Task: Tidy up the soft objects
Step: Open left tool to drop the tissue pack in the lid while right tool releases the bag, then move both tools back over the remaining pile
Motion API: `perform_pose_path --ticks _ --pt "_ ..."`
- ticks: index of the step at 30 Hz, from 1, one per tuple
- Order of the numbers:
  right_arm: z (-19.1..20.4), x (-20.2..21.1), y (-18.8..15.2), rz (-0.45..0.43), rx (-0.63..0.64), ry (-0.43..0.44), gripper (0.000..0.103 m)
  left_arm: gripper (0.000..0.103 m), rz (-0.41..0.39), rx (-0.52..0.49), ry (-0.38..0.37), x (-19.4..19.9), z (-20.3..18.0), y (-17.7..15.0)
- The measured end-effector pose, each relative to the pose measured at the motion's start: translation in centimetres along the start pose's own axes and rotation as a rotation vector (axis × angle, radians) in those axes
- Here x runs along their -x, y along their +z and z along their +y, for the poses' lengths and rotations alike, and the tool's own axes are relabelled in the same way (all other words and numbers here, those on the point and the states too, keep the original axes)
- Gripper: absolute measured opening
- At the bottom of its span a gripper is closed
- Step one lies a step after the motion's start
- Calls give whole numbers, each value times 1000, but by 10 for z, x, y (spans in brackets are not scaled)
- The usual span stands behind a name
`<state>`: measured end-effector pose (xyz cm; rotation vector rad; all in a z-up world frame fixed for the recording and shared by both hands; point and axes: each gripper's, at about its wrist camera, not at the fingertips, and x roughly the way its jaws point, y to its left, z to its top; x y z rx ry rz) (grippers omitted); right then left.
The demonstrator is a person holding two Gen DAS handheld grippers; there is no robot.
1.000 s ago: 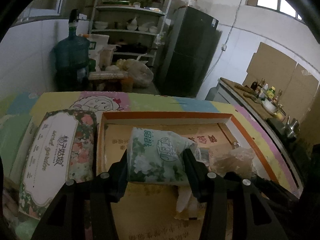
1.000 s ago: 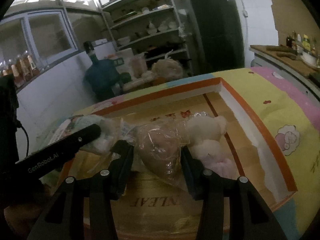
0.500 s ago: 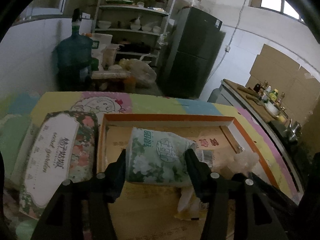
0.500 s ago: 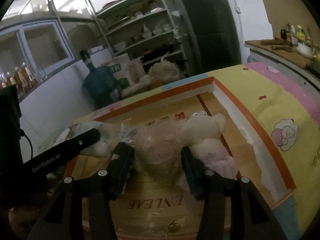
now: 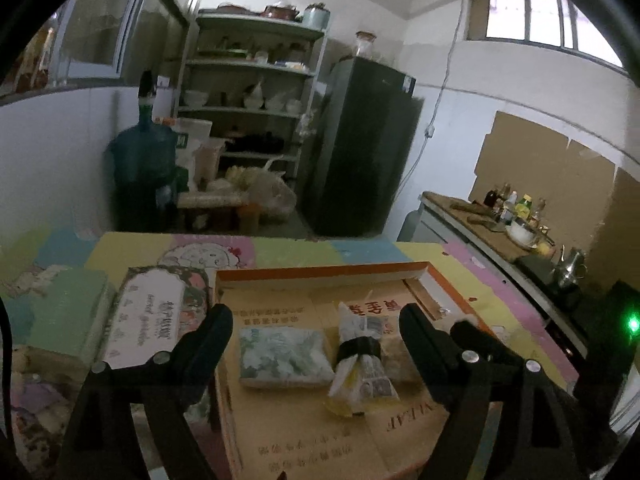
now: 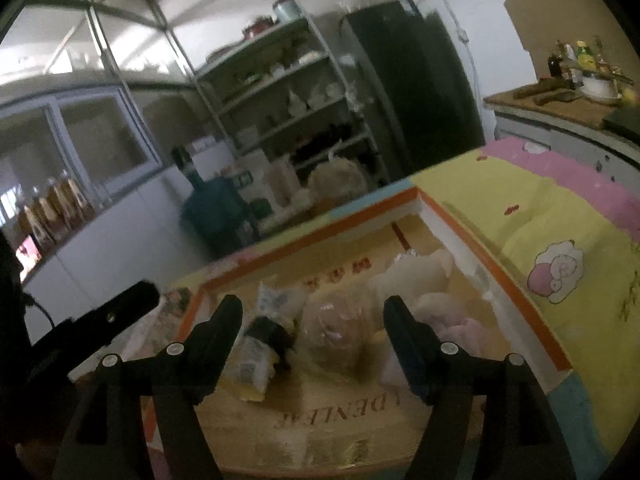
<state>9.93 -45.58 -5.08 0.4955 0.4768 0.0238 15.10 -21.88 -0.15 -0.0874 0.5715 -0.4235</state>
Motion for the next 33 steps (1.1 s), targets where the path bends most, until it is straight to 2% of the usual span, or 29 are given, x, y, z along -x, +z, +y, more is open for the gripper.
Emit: perform_pose_path --ticks 4,6,8,12,18,28,33 --pt "6 15 0 -73 18 5 75 86 -34 -15 12 22 3 -4" --pt "12 20 0 -92 39 3 75 87 -59 -19 25 37 8 -8" --pt "20 24 -1 -99 60 -7 75 94 -79 -16 34 49 14 -11" --pt "34 30 -7 -109 90 -9 75 94 -99 -2 62 74 34 -16" --pt "58 38 -16 -110 100 11 75 94 -93 30 109 103 69 -23" --pt "114 60 -39 -108 174 21 75 94 -150 77 129 151 116 -46" --pt "143 64 -55 -73 239 53 80 94 -151 92 125 166 134 -58"
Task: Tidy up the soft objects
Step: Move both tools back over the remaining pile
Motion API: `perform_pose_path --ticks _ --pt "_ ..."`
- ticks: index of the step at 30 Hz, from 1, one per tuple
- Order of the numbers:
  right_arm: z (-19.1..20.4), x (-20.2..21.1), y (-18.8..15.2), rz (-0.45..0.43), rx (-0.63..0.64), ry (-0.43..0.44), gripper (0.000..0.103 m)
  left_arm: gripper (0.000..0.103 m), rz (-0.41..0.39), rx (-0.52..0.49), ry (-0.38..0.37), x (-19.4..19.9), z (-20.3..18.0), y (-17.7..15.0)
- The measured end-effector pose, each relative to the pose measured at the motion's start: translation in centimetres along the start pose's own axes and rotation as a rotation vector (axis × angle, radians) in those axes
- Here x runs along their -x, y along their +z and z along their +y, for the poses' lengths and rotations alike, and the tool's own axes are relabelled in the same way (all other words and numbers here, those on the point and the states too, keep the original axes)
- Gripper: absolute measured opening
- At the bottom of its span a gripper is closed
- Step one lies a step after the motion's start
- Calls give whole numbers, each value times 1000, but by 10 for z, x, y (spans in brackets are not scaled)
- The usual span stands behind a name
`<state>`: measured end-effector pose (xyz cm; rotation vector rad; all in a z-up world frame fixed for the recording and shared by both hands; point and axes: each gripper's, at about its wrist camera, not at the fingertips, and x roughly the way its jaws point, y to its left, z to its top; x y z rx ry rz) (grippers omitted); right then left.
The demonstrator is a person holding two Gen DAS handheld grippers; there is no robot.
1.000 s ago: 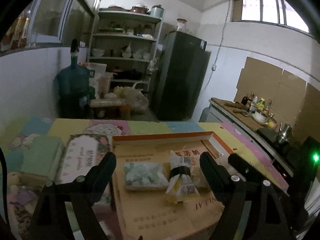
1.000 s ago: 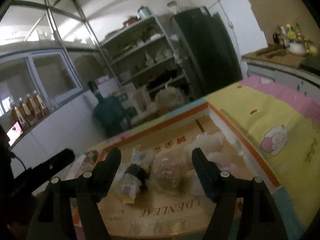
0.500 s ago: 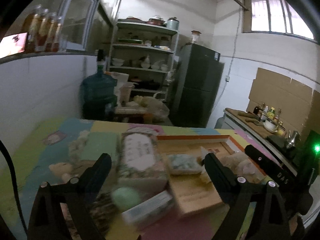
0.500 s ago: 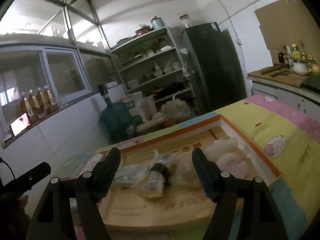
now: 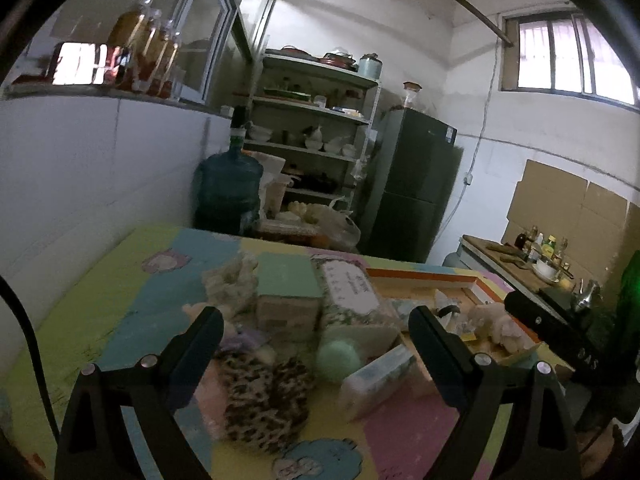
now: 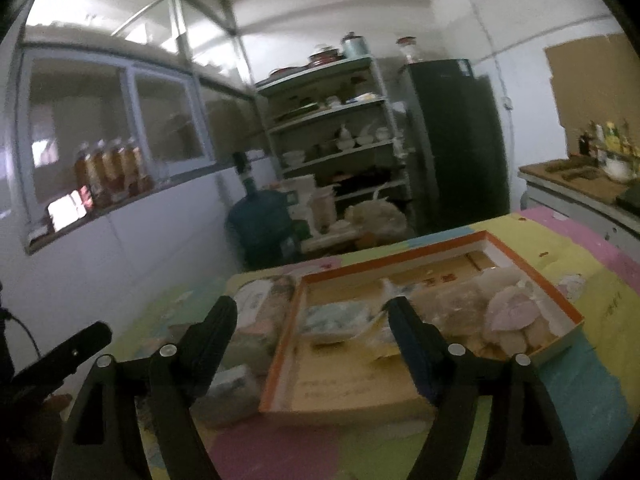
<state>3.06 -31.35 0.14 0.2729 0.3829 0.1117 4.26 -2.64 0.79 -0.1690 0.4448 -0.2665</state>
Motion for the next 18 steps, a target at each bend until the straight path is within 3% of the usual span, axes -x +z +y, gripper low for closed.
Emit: perform_pose_path --ticks 10,18 --pt "58 -29 -27 202 249 230 80 94 36 -3 13 12 30 -17" --pt "75 -52 -39 261 304 241 80 94 74 34 24 6 51 -30"
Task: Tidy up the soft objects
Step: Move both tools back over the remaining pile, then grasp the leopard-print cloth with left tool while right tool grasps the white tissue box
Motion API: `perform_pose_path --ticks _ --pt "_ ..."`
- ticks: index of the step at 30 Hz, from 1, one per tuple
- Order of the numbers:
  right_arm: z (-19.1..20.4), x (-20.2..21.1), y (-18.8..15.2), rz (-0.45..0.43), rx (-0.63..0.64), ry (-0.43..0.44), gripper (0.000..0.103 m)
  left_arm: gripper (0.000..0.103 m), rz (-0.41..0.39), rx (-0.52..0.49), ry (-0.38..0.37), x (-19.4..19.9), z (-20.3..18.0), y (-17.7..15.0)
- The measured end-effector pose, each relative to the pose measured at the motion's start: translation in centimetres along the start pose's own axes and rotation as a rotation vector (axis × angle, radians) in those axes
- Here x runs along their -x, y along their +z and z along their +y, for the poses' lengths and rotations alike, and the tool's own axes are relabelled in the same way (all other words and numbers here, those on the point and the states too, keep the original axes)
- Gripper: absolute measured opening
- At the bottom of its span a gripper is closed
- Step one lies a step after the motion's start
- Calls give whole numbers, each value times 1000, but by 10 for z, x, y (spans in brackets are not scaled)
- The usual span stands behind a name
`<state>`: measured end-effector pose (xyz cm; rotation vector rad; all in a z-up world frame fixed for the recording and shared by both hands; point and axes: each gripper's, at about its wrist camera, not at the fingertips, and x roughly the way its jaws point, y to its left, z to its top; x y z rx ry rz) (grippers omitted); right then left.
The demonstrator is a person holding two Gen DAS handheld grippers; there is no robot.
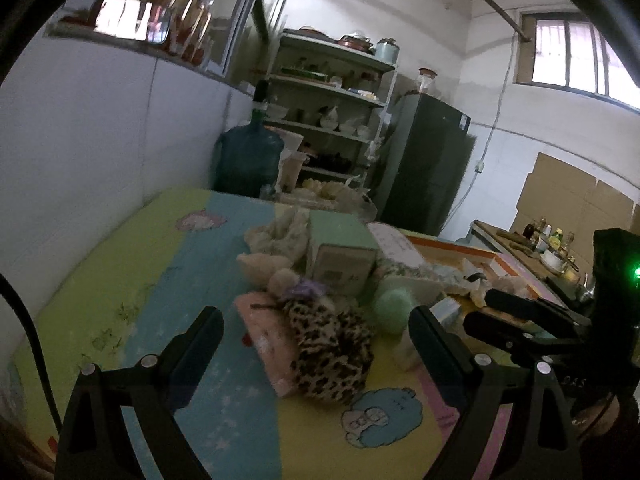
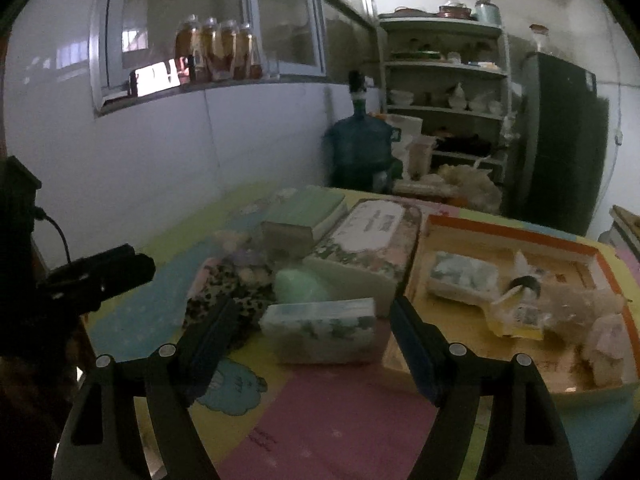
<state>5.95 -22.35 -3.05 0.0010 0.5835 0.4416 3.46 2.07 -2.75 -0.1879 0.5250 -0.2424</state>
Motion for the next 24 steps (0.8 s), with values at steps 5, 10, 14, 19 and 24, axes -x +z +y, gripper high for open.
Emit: perform_pose_path --ticks 5,10,14,19,24 --pt "9 -16 -5 26 15 -9 80 94 19 11 -1 -6 6 -4" --pt "10 -27 -4 38 30 -54 80 94 28 21 -5 -10 13 -5" --pt "2 -33 -2 48 4 -70 80 94 33 32 -9 -13 19 -6" --pt "2 -39 -1 66 13 -76 80 94 40 36 -15 -16 22 -7" --pt "4 -50 -3 99 27 -92 80 94 53 34 -24 -22 20 -5"
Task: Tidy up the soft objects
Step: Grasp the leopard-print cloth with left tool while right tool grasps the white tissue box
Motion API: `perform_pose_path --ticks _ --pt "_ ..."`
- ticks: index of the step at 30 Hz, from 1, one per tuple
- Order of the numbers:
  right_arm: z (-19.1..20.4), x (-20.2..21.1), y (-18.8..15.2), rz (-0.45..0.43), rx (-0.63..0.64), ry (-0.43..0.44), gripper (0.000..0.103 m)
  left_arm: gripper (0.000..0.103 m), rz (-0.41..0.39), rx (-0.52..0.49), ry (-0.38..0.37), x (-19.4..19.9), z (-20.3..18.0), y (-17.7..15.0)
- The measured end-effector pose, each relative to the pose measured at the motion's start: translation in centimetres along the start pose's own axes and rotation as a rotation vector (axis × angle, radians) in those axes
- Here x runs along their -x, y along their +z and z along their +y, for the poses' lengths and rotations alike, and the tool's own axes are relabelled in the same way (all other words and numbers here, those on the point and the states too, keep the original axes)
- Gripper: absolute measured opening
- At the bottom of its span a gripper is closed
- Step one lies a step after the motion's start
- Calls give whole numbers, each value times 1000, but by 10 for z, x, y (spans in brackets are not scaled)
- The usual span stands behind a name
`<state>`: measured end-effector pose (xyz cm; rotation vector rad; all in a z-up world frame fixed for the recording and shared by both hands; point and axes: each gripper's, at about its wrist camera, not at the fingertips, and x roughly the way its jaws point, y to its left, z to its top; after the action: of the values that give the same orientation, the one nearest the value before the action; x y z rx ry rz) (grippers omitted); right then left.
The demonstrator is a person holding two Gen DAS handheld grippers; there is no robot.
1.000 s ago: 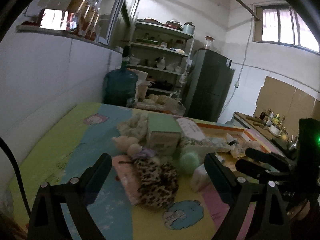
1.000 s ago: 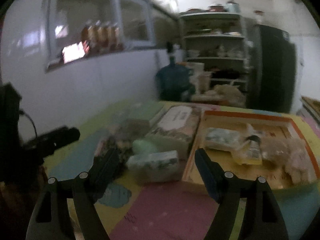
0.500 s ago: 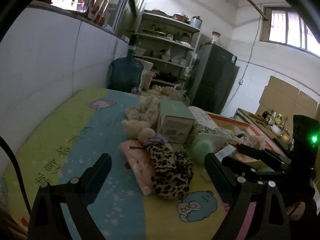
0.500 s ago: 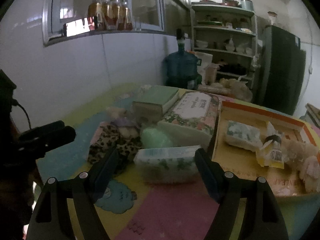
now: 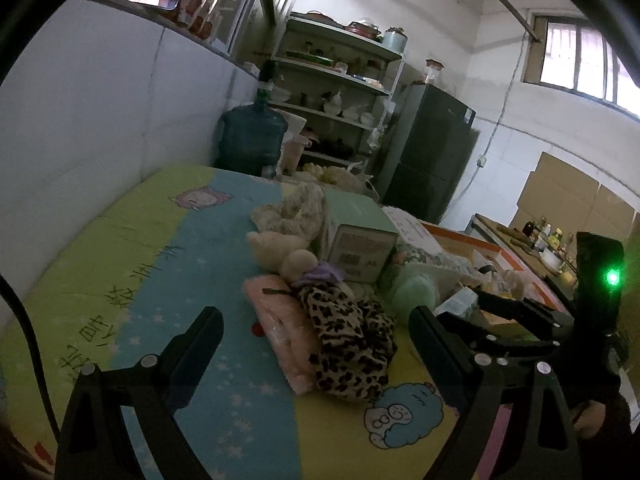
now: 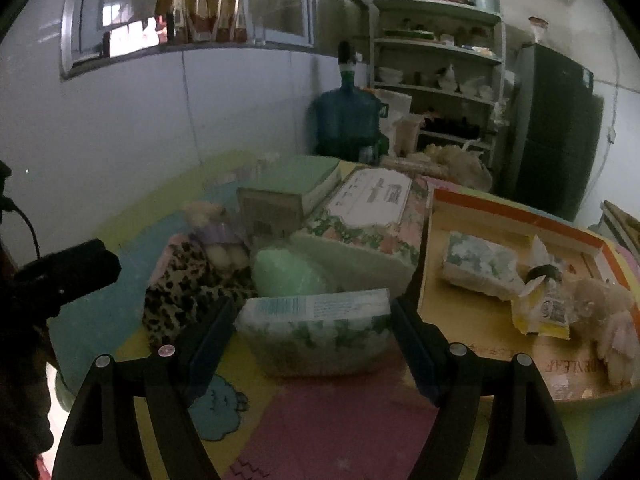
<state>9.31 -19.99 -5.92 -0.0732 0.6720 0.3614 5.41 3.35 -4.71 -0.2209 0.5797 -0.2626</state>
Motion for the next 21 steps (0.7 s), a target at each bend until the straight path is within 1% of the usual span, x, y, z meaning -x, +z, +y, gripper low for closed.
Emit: perform_pose_path --ticks 4,5,6,10,12,14,17,18,19,21 --pt "-1 -3 -1 14 -5 -2 81 94 14 -5 -5 -7 -4 0" --pt "-1 -3 -2 15 -5 -5 80 94 18 -8 -5 -9 -5 1" --pt "-1 -2 -2 12 -5 -9 76 94 26 -11 -3 -12 -7 1" --pt "-1 4 -5 -9 -18 -11 74 94 47 -27 -5 -23 -14 3" --pt "-4 10 -6 -24 -38 10 74 90 63 -30 -16 -30 -18 2" --pt "-7 17 -6 -44 -60 33 74 78 82 -30 -17 -38 -19 2" --pt "-10 27 -5 -69 -82 53 74 70 118 -29 -6 -49 -19 -2" --pt "-12 31 -5 -78 -93 62 74 69 130 -33 2 -53 -20 -5" --pt "-14 34 -5 -86 -103 71 74 66 133 -38 9 -55 -20 -5" --pt "-16 39 -5 -96 -120 89 74 58 132 -47 16 -56 -21 -5"
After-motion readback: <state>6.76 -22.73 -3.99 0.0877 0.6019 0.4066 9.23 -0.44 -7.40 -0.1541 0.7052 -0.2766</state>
